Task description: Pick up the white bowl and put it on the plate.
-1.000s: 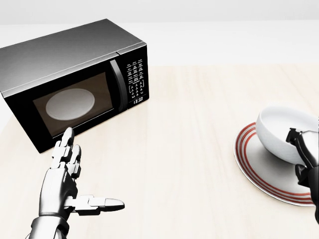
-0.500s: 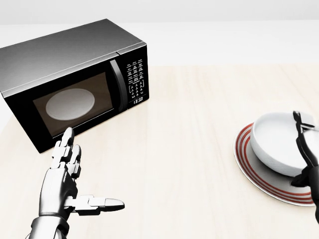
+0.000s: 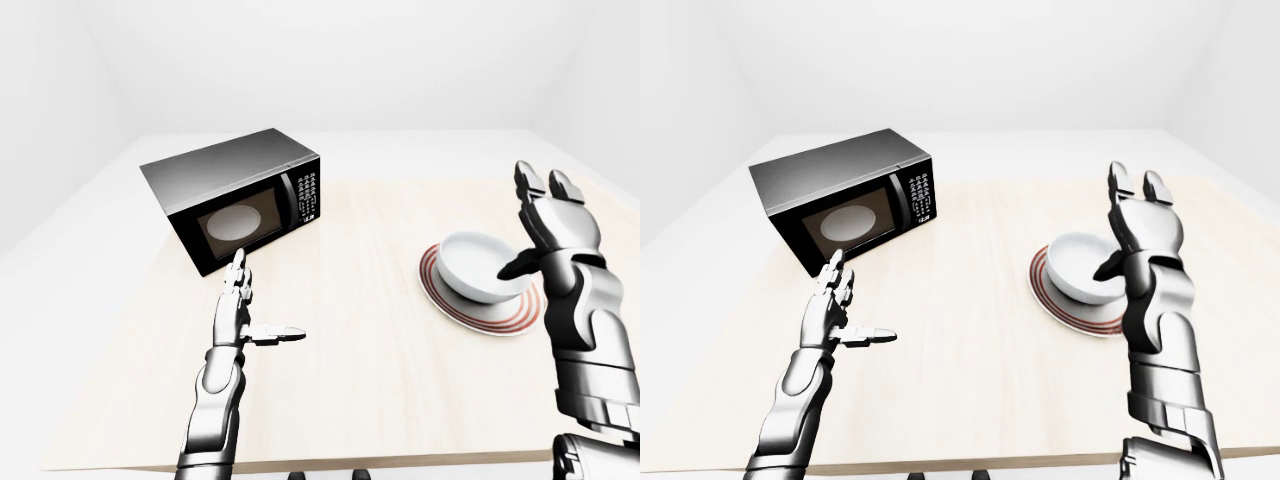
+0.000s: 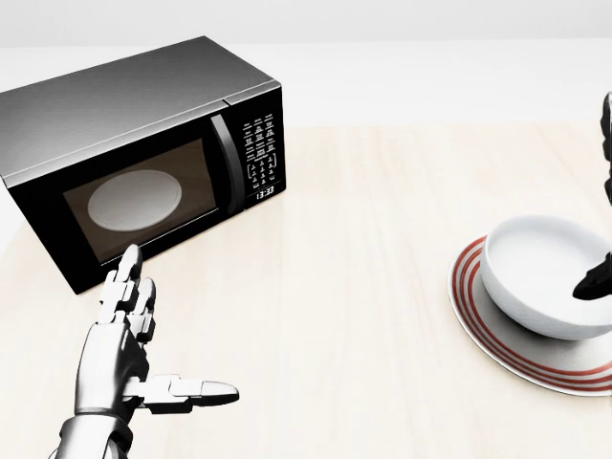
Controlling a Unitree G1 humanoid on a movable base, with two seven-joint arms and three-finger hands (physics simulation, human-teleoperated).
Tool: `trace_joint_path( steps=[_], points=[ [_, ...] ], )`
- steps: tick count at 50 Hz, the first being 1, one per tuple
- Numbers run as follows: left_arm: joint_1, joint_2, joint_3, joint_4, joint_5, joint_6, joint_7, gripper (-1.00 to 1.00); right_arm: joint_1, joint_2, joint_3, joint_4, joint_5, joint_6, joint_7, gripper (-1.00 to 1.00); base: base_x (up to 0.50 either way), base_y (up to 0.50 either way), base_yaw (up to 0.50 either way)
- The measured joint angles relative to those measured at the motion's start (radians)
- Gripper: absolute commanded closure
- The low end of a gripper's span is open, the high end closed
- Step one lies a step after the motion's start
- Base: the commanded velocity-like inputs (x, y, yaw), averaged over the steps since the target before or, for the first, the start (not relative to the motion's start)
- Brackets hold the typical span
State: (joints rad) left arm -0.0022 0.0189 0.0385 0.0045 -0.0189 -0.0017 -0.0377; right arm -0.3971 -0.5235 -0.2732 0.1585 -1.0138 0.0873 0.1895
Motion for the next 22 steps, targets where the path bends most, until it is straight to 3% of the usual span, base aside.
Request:
trace_joint_path(
  steps=[22],
  points=[
    [0.000,0.000,0.000,0.000,0.000,0.000,0.000,-1.00,-0.167,-0.069,-0.070,-0.581,0.100,0.000,0.384,-1.00,0.00,0.00,0.00]
  ],
)
